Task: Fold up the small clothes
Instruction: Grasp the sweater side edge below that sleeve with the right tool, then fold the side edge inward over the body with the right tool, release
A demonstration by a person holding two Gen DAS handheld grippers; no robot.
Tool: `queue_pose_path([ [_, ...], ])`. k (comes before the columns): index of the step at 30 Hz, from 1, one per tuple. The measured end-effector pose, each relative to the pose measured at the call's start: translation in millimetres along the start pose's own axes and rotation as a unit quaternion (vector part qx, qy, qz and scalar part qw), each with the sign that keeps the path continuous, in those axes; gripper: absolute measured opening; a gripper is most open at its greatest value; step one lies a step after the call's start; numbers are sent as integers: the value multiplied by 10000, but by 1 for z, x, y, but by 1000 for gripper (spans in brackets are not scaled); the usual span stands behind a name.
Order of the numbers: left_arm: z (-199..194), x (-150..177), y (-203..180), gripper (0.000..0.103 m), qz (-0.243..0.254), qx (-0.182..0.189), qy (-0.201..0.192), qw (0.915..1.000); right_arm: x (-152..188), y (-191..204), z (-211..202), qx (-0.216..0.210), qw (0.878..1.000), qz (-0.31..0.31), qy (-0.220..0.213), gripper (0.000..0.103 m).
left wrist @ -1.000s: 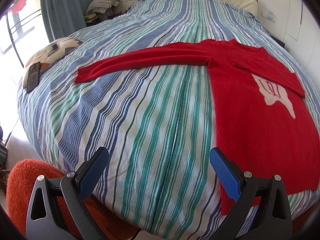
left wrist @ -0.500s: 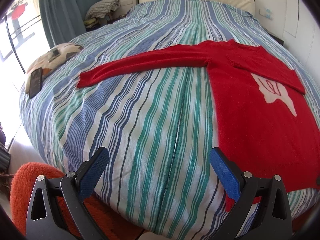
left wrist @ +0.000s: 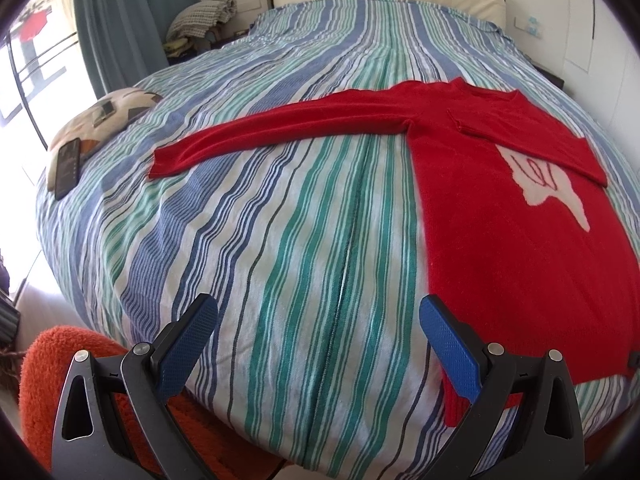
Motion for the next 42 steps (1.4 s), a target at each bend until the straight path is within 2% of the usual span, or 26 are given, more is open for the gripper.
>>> queue_pose_path([
  [10,0,0,4,101,-98,-2,41,9999,1,6,-4,34,9999,-66,-74,9],
  [14,0,0,3,101,-65,-18,36,10000,3,11,-8,106,9999,-74,-114,24],
  [18,1,0,3,101,-67,-23,46,10000,7,17,-14,390,9990,-173,-113,41],
  [21,1,0,3,101,-72,-29,56,10000,10,19,-24,787,9964,-237,-220,44],
  [23,1,0,3,101,-72,-27,58,10000,10,20,-39,1279,9899,-269,-556,44],
  [26,2,0,4,101,-83,-26,63,9999,8,25,-70,2014,9703,-395,-1278,44],
  [31,3,1,4,101,-60,-29,60,10000,9,40,-101,2332,9459,-687,-2148,58],
  [35,3,1,3,101,-54,-38,58,10000,9,49,-104,2387,9387,-889,-2321,66],
  [42,3,1,3,101,-72,-38,72,9999,10,58,-96,2402,9377,-1081,-2268,67],
])
Point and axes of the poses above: each gripper's, at about its wrist camera, not at the fingertips, and z roughly the way its jaws point, y to its left, x to its underside, the point moved 2 cm from there along z, roughly the way its jaws point, and after that the axes turned 13 degrees about -x, right-handed, at the moved point
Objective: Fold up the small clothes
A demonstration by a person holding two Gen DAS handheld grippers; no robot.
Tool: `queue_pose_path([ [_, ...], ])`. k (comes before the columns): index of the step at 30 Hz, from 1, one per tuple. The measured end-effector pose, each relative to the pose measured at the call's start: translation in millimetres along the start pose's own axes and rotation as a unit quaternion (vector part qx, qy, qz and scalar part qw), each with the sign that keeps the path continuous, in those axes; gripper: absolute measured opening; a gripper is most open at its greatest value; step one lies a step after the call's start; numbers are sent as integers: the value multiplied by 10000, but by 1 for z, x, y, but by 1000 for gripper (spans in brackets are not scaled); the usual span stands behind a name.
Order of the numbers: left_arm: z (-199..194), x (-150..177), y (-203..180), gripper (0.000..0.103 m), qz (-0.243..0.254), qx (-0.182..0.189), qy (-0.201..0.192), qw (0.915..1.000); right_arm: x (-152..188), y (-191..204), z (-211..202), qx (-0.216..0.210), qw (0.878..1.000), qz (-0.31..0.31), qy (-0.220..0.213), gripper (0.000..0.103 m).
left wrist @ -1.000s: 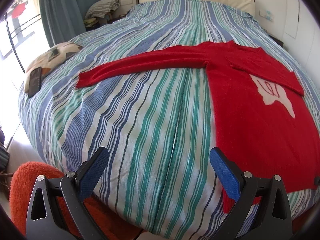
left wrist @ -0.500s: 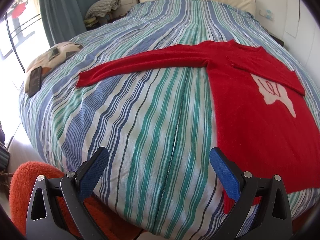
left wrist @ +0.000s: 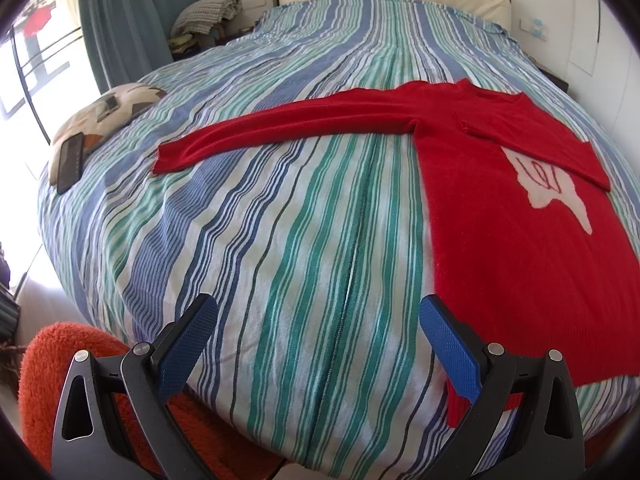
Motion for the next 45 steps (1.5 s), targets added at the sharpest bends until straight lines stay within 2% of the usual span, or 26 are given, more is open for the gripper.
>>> queue_pose_path([
  [45,0,0,1,101,-9,-15,33,10000,4,18,1,-140,9994,-305,-41,68],
])
Point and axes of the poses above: each gripper's, at about its wrist camera, not at the fingertips, and z roughly the way its jaws point, y to its left, x to its underside, the point moved 2 cm from there along z, roughly the way its jaws point, and after that the axes turned 13 degrees about -x, right-handed, at the moved point
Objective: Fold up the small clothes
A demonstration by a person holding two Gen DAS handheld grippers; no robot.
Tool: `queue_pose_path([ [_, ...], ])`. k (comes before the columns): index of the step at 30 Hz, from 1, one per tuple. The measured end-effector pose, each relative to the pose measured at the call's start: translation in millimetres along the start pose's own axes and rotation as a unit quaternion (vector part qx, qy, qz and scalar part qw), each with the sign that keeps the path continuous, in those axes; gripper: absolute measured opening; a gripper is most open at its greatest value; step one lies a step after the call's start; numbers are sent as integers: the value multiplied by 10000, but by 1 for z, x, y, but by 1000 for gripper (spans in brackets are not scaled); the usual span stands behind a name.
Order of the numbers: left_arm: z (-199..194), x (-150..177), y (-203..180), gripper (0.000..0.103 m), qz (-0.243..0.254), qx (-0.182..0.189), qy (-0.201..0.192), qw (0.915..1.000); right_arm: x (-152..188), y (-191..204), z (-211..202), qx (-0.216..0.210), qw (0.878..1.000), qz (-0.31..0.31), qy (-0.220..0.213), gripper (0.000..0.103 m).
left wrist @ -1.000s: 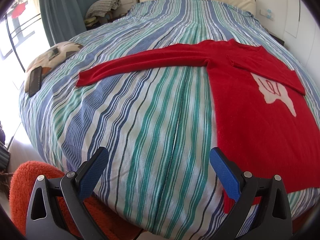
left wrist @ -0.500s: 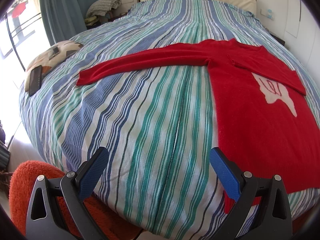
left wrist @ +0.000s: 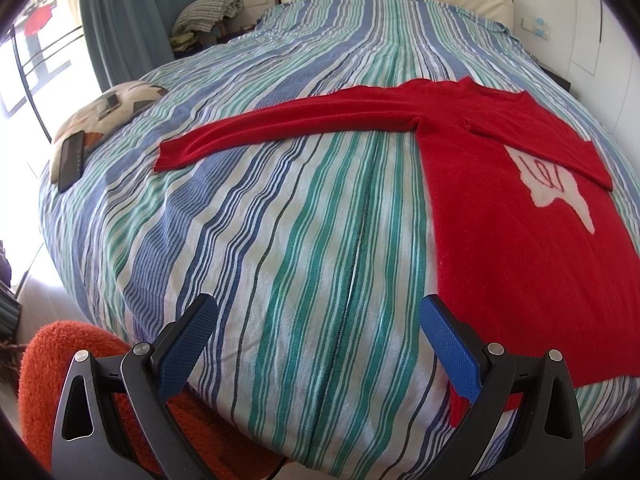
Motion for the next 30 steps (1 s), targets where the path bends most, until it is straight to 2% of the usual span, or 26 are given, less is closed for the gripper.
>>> queue_pose_path([
  [8,0,0,1,101,-1,4,19,10000,0,0,0,-3,10000,6,11,68],
  [11,-1,-6,9,101,-86,207,320,9992,0,1,-1,-10,10000,7,7,68],
  [14,-5,-36,38,101,-649,678,301,9951,1,2,-1,-29,10000,-5,14,68],
  [17,13,-79,84,102,-1307,727,187,9886,1,2,2,-75,10000,2,65,68],
  [19,45,-102,123,102,-1893,624,307,9795,0,2,3,-114,9999,17,68,68],
  [20,66,-109,143,102,-2216,614,479,9720,1,3,3,-125,9999,19,63,68],
  [23,133,-110,194,100,-3174,723,1143,9386,1,2,4,-139,9999,25,70,68],
  [25,164,-105,213,97,-3526,709,1449,9218,1,1,5,-136,9999,33,99,68],
  [27,187,-99,221,86,-3755,849,1690,9073,2,1,8,-127,9998,32,136,68],
  [28,194,-96,221,83,-3837,905,1793,9013,2,1,9,-125,9998,28,158,68],
  [30,204,-95,220,82,-3905,987,1816,8971,2,2,13,-138,9997,20,212,68],
])
Point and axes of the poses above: each gripper's, at about its wrist camera, not at the fingertips, and z roughly the way its jaws point, y to its left, x to its underside, the point moved 2 cm from there along z, roughly the way its jaws point, and after that the axes turned 13 degrees about -x, right-handed, at the moved point
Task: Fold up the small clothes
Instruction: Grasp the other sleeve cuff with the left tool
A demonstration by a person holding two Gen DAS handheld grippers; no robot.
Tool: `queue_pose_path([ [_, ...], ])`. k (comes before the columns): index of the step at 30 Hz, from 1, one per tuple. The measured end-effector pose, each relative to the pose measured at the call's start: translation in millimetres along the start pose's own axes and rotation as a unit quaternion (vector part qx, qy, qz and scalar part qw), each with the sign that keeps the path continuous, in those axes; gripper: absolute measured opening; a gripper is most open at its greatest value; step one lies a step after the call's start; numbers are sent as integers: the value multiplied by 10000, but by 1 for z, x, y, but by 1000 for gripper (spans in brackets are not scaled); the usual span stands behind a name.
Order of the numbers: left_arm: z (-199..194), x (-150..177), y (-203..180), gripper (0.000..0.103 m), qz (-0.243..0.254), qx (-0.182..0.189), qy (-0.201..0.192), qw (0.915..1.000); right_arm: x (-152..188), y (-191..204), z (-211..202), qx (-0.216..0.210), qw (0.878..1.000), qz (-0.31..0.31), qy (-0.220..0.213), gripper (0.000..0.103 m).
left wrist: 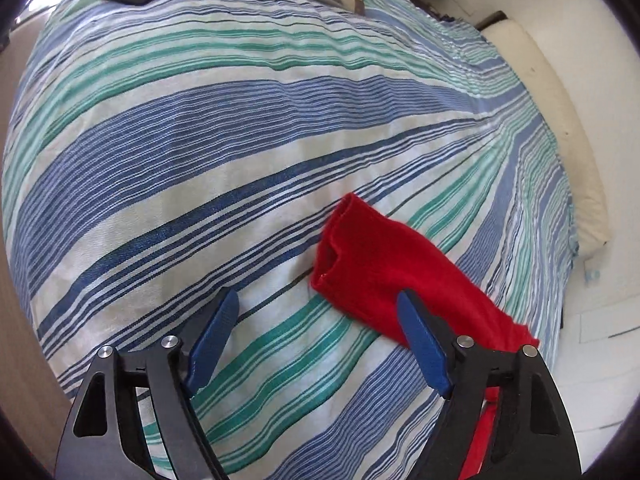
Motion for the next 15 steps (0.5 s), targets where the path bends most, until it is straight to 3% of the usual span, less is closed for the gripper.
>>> queue_pose_path([
  [4,7,-2,-9,82,-82,79,-160,9998,2,4,9,-63,9999,-63,143,68],
  [5,8,-2,-12,74,-102,115,-185,9997,2,6,10,-74,9998,-100,164,68],
  [7,12,-3,-22,19,74,187,-70,9998,3,9,12,-86,9996,-170,184,68],
  [8,15,-3,-29,5,239,141,63,9996,3,10,12,-94,9996,-181,184,68],
  [10,1,-4,-42,3,484,-149,-254,9984,2,10,13,-115,9997,-158,175,68],
  [12,-29,-1,-68,3,841,-150,-632,9943,2,8,13,-150,9997,-110,157,68],
  [15,-86,14,-136,3,1650,-97,-1267,9781,2,4,16,-236,9996,-22,174,68],
])
Point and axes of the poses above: each gripper's, at about its wrist camera, not at the fingertips, and z roughly the way its jaws point, y to its left, x to its underside, the point moved 2 cm from there along z, roughly the way its jaws point, and after that the axes turned 13 degrees about -x, right-handed, at the moved point
